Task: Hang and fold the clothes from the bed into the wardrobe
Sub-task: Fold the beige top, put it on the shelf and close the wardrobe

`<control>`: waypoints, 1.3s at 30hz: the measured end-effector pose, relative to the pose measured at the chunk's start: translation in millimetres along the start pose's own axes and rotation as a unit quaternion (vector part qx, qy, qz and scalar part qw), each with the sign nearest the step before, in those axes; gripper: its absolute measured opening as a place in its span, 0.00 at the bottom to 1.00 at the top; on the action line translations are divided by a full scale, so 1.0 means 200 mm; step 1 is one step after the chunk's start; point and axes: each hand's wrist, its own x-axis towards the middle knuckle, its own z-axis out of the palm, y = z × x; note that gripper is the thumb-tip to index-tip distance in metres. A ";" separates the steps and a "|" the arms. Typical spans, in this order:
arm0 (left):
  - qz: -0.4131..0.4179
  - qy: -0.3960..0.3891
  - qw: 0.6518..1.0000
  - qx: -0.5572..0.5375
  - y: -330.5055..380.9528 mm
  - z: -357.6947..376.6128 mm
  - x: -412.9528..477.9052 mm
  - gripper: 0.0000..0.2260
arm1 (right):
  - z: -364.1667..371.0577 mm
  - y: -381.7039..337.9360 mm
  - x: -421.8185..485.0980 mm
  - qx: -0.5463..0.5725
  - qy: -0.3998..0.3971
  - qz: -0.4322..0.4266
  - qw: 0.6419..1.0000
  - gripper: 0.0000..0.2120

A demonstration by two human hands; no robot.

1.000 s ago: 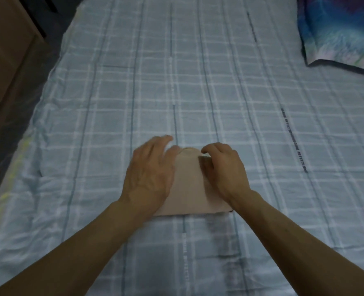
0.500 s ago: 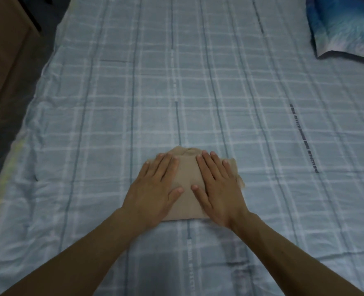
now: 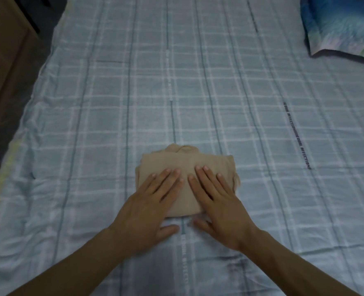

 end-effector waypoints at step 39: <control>-0.183 0.312 0.922 0.138 0.82 -2.00 -1.02 0.15 | -1.77 -0.94 -0.25 0.101 0.279 -0.213 0.931 0.24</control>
